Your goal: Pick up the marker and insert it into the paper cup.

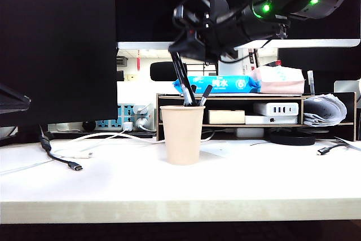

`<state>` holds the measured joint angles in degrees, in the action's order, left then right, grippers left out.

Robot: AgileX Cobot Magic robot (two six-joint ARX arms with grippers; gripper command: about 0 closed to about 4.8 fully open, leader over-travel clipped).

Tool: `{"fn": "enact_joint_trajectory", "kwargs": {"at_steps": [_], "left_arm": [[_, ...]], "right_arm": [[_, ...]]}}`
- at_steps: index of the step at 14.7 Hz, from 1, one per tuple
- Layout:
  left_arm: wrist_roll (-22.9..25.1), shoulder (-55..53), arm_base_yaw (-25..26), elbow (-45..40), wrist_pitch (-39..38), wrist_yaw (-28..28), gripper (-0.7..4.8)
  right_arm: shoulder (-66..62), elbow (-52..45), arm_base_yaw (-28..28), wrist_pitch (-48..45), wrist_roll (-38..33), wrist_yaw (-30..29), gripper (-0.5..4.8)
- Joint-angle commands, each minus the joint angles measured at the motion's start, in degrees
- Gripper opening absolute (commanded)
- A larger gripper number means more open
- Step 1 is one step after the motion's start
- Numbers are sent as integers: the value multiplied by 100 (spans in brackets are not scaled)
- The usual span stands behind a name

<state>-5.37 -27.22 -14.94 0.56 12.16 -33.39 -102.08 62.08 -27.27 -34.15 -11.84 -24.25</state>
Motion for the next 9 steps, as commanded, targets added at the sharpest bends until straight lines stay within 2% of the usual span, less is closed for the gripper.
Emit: {"fn": "enact_joint_trajectory", "kwargs": {"at_steps": [1, 9], "left_arm": [[24, 4, -2, 7, 37, -26, -5], [24, 4, -2, 7, 33, -26, -5]], "right_arm": [[13, 28, -42, 79, 389, 26, 41], [-444, 24, -190, 94, 417, -7, 41]]}}
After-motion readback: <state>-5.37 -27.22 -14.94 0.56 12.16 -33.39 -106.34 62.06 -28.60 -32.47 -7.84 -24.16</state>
